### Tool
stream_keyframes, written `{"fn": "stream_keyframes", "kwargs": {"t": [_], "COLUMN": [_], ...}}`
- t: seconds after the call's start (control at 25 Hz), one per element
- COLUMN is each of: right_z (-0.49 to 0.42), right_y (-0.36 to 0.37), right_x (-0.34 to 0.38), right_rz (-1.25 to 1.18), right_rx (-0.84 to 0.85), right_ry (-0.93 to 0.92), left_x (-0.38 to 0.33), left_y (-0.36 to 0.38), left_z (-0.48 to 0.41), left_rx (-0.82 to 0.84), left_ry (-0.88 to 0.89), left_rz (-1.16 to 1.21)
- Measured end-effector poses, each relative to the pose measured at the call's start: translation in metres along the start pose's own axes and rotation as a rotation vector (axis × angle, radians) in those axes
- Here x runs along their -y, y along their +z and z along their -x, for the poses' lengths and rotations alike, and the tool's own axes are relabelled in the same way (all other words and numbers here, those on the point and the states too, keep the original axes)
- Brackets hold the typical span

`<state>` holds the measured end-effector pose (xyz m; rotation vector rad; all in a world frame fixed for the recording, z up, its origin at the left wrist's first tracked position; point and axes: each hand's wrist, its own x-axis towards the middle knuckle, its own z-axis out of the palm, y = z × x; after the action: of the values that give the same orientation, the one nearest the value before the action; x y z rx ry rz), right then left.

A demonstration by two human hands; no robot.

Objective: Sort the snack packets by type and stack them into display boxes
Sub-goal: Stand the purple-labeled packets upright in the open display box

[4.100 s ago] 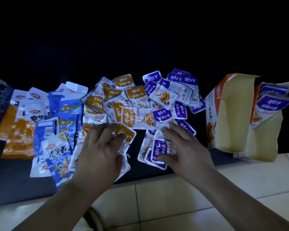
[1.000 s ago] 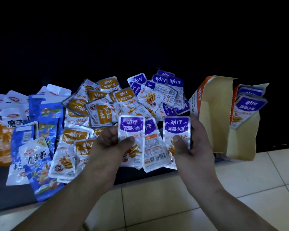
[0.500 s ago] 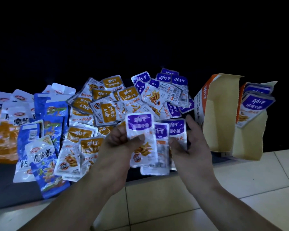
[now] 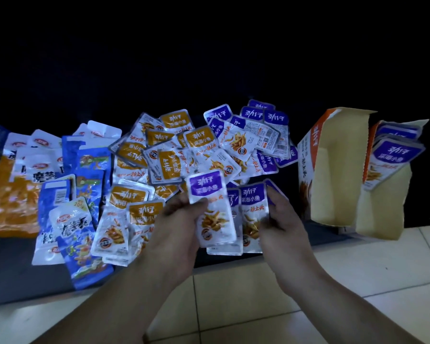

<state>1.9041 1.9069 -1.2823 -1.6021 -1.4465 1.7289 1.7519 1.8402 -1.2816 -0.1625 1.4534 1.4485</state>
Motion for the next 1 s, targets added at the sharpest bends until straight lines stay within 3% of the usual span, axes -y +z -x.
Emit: {"fn": "stream_keyframes", "kwargs": {"t": [0.08,0.16,0.36,0.56,0.76,0.88,1.0], "right_z": [0.001,0.000,-0.002,-0.006,-0.007,-0.004,-0.003], "right_y": [-0.003,-0.003,0.009,0.015,0.014,0.009,0.003], "right_x": [0.003,0.004,0.003,0.000,0.001,0.006,0.010], "right_rz": [0.045,0.049,0.047,0.086,0.103,0.075,0.049], "right_rx": [-0.030,-0.039,-0.012,0.006,0.010,-0.070,-0.095], "right_ry": [0.012,0.005,-0.011,-0.064,-0.067,-0.129,-0.151], "left_x": [-0.006,-0.013,0.011,0.026,0.039,0.040,0.035], "left_y": [-0.015,-0.024,-0.011,-0.008,-0.003,-0.001,-0.008], "left_z": [-0.006,-0.007,0.005,-0.008,-0.007,-0.005,-0.007], "left_rx": [-0.213,-0.311,-0.108,-0.073,0.073,0.026,-0.123], "left_ry": [0.141,0.250,0.281,0.444,0.527,0.576,0.622], "left_rz": [-0.215,-0.345,-0.557,-0.724,-0.757,-0.666,-0.770]}}
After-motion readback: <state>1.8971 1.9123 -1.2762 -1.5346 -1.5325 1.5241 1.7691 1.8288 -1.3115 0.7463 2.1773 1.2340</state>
